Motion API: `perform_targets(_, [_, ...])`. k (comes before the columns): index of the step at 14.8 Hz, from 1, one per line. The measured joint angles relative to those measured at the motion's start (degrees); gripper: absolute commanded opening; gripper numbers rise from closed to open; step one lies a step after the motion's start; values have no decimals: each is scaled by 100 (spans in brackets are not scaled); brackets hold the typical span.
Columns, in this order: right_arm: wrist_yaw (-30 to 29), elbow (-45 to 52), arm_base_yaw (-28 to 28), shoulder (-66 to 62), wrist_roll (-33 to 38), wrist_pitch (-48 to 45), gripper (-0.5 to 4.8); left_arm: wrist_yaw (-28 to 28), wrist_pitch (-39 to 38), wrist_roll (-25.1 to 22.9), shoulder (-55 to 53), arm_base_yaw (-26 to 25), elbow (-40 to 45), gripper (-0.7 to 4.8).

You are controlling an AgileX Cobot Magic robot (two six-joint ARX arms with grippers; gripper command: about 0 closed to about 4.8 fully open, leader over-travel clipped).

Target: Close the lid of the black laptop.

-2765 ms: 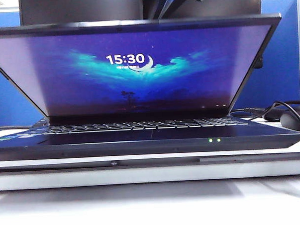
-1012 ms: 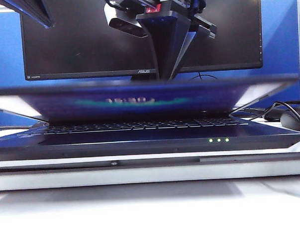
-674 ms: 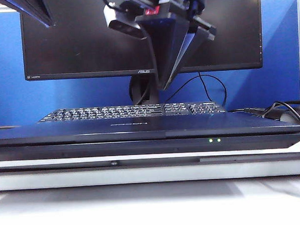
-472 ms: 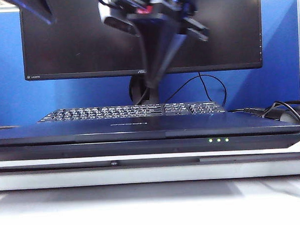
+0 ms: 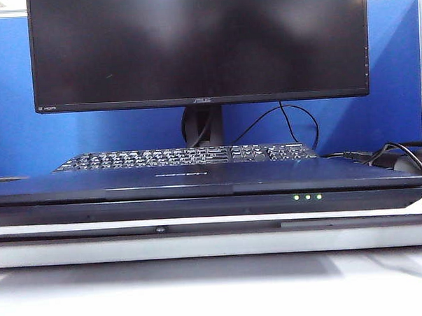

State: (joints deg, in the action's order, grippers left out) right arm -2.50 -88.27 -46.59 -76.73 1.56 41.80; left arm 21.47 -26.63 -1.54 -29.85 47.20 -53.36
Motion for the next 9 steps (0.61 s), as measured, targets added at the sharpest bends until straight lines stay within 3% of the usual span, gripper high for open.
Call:
perform_targets(2, [0,0,-17,704,-463,-376,-5,-57,4,2,1034,2,0,-5])
perform_targets(6, [-9,339,-48,1539,-726,-461,-5,-109,-162,4,2651,7,-13,-5])
perform_targets(9, [-378,1399,-61,2210,-750,-920,-5,-142,-1078,269,2938,15,-33,-5])
